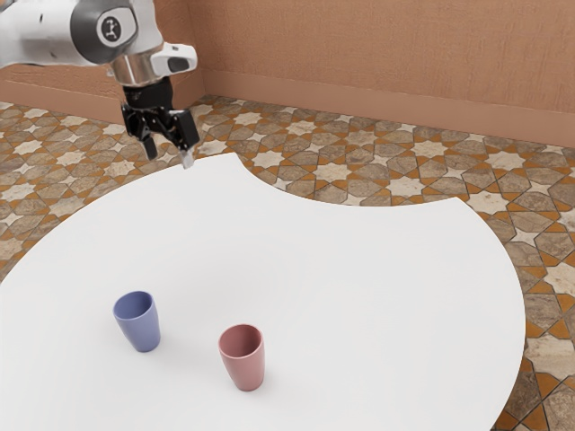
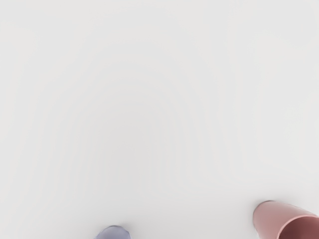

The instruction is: Place the left cup onto the right cup

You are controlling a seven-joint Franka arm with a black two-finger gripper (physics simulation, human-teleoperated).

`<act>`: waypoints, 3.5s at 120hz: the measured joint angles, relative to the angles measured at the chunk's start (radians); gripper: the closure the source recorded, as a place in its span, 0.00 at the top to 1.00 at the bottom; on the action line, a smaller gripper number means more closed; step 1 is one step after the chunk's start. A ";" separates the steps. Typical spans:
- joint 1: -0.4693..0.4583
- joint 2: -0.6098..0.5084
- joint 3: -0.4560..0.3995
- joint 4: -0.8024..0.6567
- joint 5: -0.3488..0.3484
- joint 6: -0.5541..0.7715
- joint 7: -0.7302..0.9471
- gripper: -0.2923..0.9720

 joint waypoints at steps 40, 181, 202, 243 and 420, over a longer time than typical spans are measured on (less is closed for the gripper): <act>0.005 -0.145 -0.021 -0.260 0.019 0.098 -0.017 0.77; 0.008 -0.312 -0.031 -0.748 0.139 0.406 -0.153 0.71; 0.011 -0.289 -0.024 -0.763 0.141 0.440 -0.153 0.60; 0.012 -0.230 -0.006 -0.763 0.141 0.481 -0.153 0.56; 0.013 -0.121 0.005 -0.843 0.141 0.689 -0.155 0.24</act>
